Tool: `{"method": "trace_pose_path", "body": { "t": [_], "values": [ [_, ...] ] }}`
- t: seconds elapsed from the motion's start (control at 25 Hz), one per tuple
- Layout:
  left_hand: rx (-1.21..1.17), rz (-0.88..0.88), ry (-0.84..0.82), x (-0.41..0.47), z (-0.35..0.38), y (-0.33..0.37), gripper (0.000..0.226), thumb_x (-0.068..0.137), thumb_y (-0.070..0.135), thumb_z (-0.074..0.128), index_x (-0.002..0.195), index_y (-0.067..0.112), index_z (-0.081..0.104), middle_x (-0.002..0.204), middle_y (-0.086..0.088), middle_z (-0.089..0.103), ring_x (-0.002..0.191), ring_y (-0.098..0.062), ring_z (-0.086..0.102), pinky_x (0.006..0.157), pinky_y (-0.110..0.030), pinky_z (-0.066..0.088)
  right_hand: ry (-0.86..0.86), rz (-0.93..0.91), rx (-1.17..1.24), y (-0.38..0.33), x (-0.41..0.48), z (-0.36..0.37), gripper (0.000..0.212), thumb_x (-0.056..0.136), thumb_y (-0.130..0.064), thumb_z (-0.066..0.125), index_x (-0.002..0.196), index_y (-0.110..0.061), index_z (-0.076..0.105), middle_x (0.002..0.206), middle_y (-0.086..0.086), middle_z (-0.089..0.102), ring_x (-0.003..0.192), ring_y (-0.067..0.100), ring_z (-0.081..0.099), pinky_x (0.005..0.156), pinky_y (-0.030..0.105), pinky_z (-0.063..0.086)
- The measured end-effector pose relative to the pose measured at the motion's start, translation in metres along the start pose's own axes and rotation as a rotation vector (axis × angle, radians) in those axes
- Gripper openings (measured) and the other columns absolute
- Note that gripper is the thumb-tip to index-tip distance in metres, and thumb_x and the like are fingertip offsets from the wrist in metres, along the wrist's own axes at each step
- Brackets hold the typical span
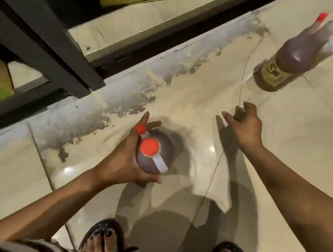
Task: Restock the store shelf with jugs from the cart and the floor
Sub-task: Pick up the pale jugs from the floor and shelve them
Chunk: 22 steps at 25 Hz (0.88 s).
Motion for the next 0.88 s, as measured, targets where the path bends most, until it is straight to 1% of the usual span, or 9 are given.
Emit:
{"method": "trace_pose_path", "body": {
  "t": [0.08,0.16,0.2,0.28,0.36,0.52,0.64,0.76,0.88],
  "values": [
    [0.014,-0.075,-0.023,-0.003,-0.003,-0.005,0.129,0.038,0.053,0.092,0.134,0.064,0.005,0.137,0.040,0.026,0.125,0.020,0.031,0.088,0.002,0.037,0.033,0.047,0.038,0.012,-0.004,-0.011,0.067,0.083,-0.032,0.070,0.137,-0.008,0.038,0.134,0.017,0.053,0.124,0.029,0.050,0.098,0.030,0.039],
    [0.051,-0.092,0.021,0.001,-0.001,-0.006,0.111,0.036,0.064,0.087,0.128,0.058,0.026,0.125,0.041,0.040,0.116,0.016,0.044,0.089,-0.006,0.043,0.055,0.071,0.046,0.025,-0.010,-0.017,0.065,0.083,-0.032,0.070,0.136,-0.008,0.040,0.134,0.016,0.053,0.123,0.029,0.051,0.097,0.029,0.039],
    [0.038,-0.091,0.050,0.005,0.002,-0.005,0.103,0.036,0.064,0.086,0.124,0.053,0.034,0.119,0.038,0.048,0.111,0.012,0.050,0.087,-0.010,0.047,0.069,0.066,0.046,0.030,-0.009,-0.020,0.064,0.083,-0.032,0.070,0.135,-0.008,0.041,0.134,0.016,0.053,0.123,0.029,0.051,0.097,0.029,0.039],
    [-0.018,-0.077,0.099,0.015,0.007,-0.001,0.094,0.038,0.051,0.092,0.117,0.045,0.042,0.110,0.033,0.055,0.104,0.010,0.054,0.081,-0.009,0.048,0.109,0.061,0.055,0.036,-0.007,-0.028,0.063,0.083,-0.033,0.069,0.134,-0.009,0.042,0.132,0.015,0.053,0.121,0.028,0.051,0.094,0.027,0.038],
    [-0.040,-0.074,0.122,0.027,0.010,0.003,0.094,0.037,0.040,0.096,0.115,0.041,0.044,0.109,0.029,0.057,0.104,0.010,0.055,0.083,-0.010,0.046,0.157,0.091,0.091,0.040,-0.004,-0.036,0.062,0.083,-0.034,0.069,0.134,-0.011,0.042,0.132,0.012,0.053,0.121,0.025,0.051,0.093,0.025,0.037],
    [-0.042,-0.079,0.119,0.053,0.013,0.009,0.097,0.038,0.034,0.097,0.113,0.045,0.038,0.114,0.024,0.056,0.105,0.011,0.054,0.080,-0.007,0.043,0.184,0.125,0.181,0.042,0.007,-0.042,0.067,0.081,-0.035,0.072,0.135,-0.011,0.040,0.137,0.010,0.049,0.126,0.022,0.049,0.102,0.031,0.040],
    [-0.088,-0.061,0.127,0.072,0.015,0.013,0.099,0.037,0.042,0.095,0.118,0.046,0.037,0.119,0.021,0.054,0.108,0.005,0.054,0.082,-0.011,0.045,0.206,0.137,0.227,0.038,0.025,-0.043,0.077,0.078,-0.038,0.074,0.139,-0.012,0.034,0.143,0.009,0.043,0.131,0.021,0.044,0.100,0.026,0.037],
    [-0.184,-0.035,0.171,0.092,0.014,0.017,0.091,0.041,0.042,0.088,0.120,0.034,0.043,0.118,0.013,0.057,0.106,-0.002,0.058,0.085,-0.017,0.047,0.277,0.132,0.300,0.030,0.053,-0.049,0.090,0.073,-0.041,0.078,0.141,-0.013,0.026,0.147,0.008,0.037,0.134,0.019,0.040,0.100,0.023,0.034],
    [-0.230,-0.040,0.185,0.113,0.017,0.021,0.087,0.044,0.042,0.086,0.120,0.026,0.047,0.116,0.007,0.060,0.104,-0.004,0.060,0.084,-0.016,0.049,0.343,0.118,0.374,0.024,0.087,-0.053,0.107,0.061,-0.049,0.083,0.142,-0.013,0.022,0.143,0.008,0.040,0.131,0.019,0.044,0.108,0.030,0.038]
  ]
}}
Point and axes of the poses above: each hand's wrist, its own x-axis towards the middle knuckle, its own z-axis out of the palm, y = z × x, the point moved 5 cm from there along x, towards the middle knuckle
